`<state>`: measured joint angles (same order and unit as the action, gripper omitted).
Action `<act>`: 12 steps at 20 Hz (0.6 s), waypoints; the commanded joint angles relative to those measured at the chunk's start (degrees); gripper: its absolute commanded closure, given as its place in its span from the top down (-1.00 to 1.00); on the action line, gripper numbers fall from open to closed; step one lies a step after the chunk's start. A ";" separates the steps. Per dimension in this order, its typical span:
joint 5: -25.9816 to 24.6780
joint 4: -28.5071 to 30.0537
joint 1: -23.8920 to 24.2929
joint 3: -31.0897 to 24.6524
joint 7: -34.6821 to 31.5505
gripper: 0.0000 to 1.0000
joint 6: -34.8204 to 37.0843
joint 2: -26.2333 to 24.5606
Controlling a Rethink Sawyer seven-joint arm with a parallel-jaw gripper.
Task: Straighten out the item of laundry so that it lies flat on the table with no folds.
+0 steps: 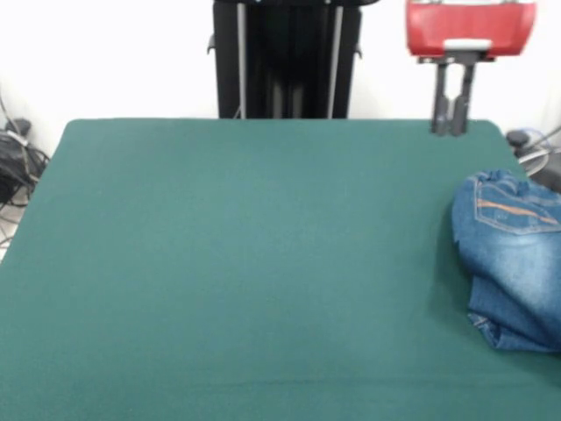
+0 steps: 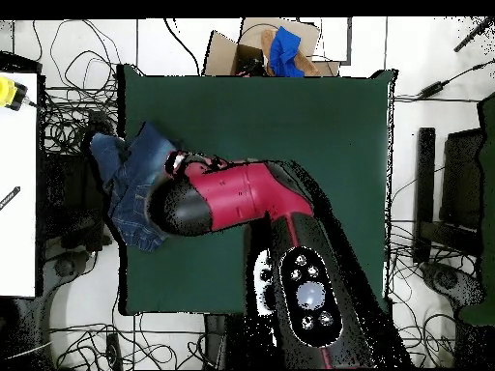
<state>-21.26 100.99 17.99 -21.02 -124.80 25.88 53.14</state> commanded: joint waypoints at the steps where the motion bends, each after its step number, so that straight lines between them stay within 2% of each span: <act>1: -2.72 17.32 4.89 -5.20 6.27 -1.00 -2.67 2.83; 3: -2.90 18.90 5.33 -5.03 5.02 -1.00 -3.89 2.96; 9: -3.04 24.73 2.69 -4.96 -2.33 -1.00 -12.42 2.24; 12: -2.13 26.23 -4.51 0.58 -9.12 -1.00 -15.14 4.84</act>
<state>-21.26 116.83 20.37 -20.93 -124.80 18.75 56.26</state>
